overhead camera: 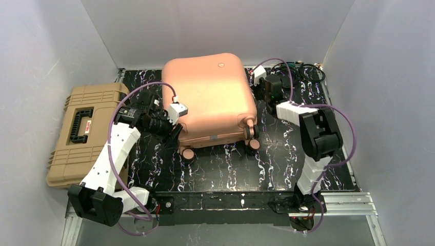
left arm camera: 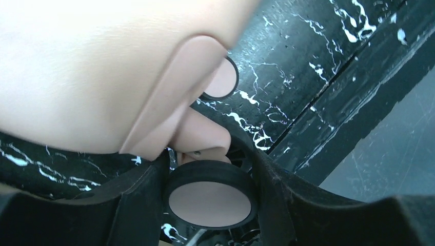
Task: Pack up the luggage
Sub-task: Zip the luggage at the center of the board.
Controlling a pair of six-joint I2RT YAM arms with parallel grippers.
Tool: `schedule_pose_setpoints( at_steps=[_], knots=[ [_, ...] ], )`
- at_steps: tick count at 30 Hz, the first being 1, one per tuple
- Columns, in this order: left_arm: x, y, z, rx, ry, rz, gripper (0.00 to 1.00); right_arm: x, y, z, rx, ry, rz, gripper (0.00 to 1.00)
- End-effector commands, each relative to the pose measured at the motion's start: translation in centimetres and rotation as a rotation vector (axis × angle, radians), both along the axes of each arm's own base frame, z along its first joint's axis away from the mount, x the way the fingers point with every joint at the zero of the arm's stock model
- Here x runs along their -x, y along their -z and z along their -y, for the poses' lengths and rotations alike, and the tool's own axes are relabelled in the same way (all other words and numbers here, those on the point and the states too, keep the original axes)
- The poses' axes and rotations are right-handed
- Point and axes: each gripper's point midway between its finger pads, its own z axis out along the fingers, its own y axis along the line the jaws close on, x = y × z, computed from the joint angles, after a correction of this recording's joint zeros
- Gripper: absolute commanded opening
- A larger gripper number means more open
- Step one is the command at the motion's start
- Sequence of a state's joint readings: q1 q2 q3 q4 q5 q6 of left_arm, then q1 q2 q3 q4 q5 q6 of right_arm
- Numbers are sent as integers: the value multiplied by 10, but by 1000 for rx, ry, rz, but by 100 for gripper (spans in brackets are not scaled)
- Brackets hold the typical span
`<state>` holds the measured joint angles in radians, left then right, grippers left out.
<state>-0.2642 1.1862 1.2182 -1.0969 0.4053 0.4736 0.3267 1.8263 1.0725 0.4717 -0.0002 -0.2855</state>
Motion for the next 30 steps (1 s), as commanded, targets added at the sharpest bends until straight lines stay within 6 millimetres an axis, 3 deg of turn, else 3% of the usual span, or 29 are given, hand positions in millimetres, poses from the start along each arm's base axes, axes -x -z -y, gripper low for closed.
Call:
schedule_pose_setpoints(
  at_steps=[1,5,9,13,20,30],
  knots=[
    [67,24,1,5,278,-207,0,-67,-64,-7,-3,68,192,1],
    [72,26,-2,-3,303,-197,0,-87,-67,-28,-61,13,172,1],
    [75,23,-3,6,304,-173,0,-75,-75,-45,-161,-54,132,1],
    [81,20,-7,-8,315,-156,0,-45,-82,-39,-191,-67,138,1],
    [105,13,-29,-79,353,-123,0,22,-118,-19,-205,-93,206,1],
    [145,15,-71,-233,429,-51,0,102,-89,12,-158,-76,133,1]
  ],
)
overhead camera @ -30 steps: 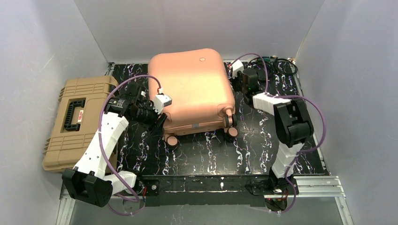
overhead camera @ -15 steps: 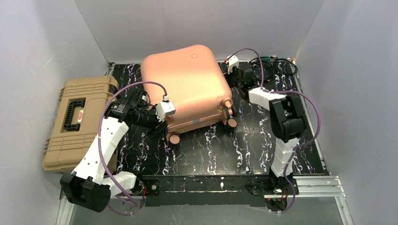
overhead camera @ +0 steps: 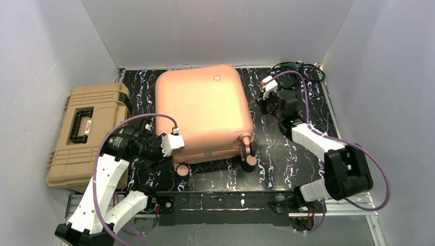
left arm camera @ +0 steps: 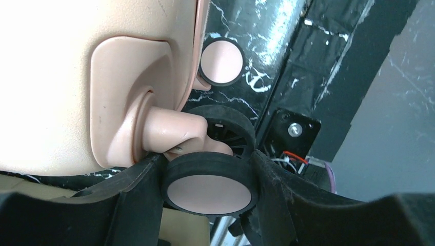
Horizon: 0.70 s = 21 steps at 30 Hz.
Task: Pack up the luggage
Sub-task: Zip the luggage at the center of the board.
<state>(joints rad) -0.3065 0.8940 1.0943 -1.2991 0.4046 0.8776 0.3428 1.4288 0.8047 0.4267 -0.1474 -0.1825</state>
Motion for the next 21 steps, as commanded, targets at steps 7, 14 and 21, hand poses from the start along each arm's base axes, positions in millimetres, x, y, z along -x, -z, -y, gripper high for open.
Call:
schedule_pose_setpoints(
  at_steps=[7,14,21],
  knots=[
    [56,16,-61,-244,-30,-10,1,48,-5,34,50,62,-15,1],
    [27,-24,-30,-75,-106,81,98,35,0,39,186,37,-12,12],
    [8,-122,18,249,-121,232,98,-4,-47,17,153,3,2,44]
  ],
)
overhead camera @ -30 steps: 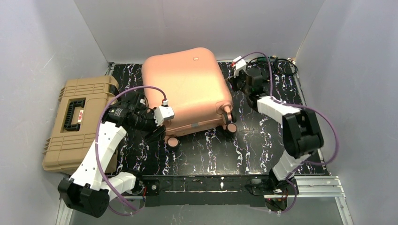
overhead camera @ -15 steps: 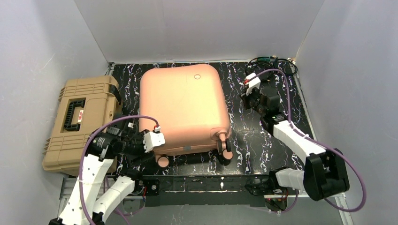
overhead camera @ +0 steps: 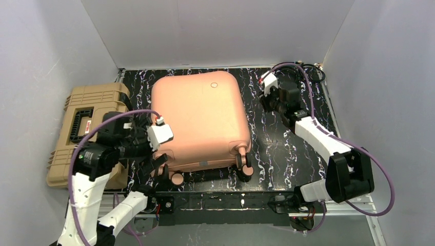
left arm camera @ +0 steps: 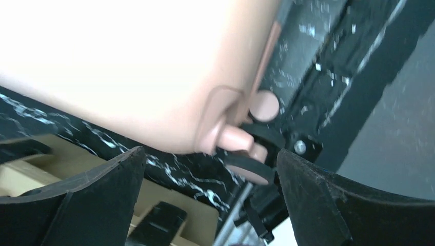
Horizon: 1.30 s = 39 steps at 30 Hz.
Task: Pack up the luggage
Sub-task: Zip the luggage at the center of the board.
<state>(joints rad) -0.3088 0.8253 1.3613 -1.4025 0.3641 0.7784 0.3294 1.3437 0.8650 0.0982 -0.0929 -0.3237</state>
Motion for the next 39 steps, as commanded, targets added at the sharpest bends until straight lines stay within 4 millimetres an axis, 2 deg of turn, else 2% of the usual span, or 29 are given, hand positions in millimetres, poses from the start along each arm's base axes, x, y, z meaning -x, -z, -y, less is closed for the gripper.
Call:
schedule_pose_setpoints(
  at_steps=[1,3,5,8,10,14,17,21,26,33,39],
  knots=[
    [-10,-56,24,192,-42,93,98,-30,-61,-16,-52,-22,107,44],
    [-37,-69,12,183,-180,177,98,-37,-69,-19,-74,-22,130,45],
    [-75,-75,-13,116,-379,267,98,-41,-74,-22,-93,-25,148,43],
    [-117,-70,-54,-42,-601,338,95,-44,-72,-27,-117,-31,150,33],
    [-134,-60,-64,-85,-669,327,87,-44,-70,-29,-138,-35,142,23],
    [-166,-45,-77,-134,-783,286,28,-44,-60,-36,-167,-51,109,8],
    [-193,-36,-98,-212,-860,298,1,-43,-57,-40,-183,-65,87,7],
    [-224,-20,-117,-311,-898,340,0,-45,-54,-44,-188,-80,76,6],
    [-248,12,-114,-360,-873,263,0,-46,-50,-48,-194,-94,63,8],
    [-267,60,-87,-293,-836,79,0,-44,-52,-43,-162,-93,81,12],
    [-267,87,-39,-142,-747,-96,0,-34,-60,-36,-100,-117,101,20]
  ],
)
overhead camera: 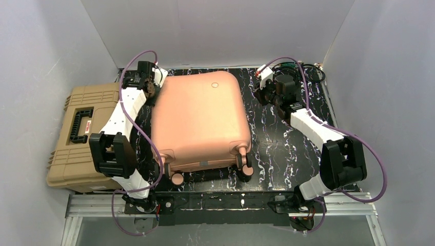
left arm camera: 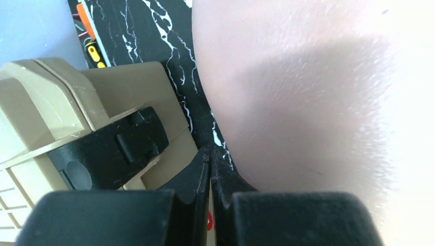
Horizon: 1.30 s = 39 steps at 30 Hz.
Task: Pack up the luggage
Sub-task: Zip the luggage at the center of the board.
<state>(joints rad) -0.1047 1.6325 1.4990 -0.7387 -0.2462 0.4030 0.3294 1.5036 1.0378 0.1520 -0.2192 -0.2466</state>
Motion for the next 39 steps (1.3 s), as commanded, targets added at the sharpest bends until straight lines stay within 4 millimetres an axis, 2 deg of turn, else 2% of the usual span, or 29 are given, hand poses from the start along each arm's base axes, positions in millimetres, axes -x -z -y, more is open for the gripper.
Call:
schedule_pose_setpoints(
  at_steps=[1,4,9,15,18,20,22,26,30,33,36,39],
  knots=[
    [6,11,63,234,111,-77,0,5,-37,5,40,-31,102,20],
    [5,23,96,308,183,-126,0,8,-39,18,51,-32,91,21],
    [6,44,153,406,265,-229,0,5,-46,57,2,-1,50,22],
    [5,68,212,535,319,-348,1,17,-36,101,51,36,-5,24],
    [-2,63,234,578,363,-350,2,31,-28,113,91,30,-16,27],
    [-16,47,244,607,383,-305,4,42,-21,113,116,2,-22,30],
    [-28,31,249,611,398,-261,11,53,-16,112,130,-18,-35,35],
    [-44,-21,243,577,433,-125,37,69,-8,110,129,-39,-69,44],
    [-36,-74,217,536,443,13,64,76,-7,125,149,10,-52,55],
    [-17,-97,189,503,433,70,81,79,-12,134,176,45,-27,63],
    [22,-98,167,490,452,62,98,87,-15,138,196,38,-36,68],
    [73,-99,155,506,532,53,98,102,-10,136,202,-8,-96,71]
  ],
)
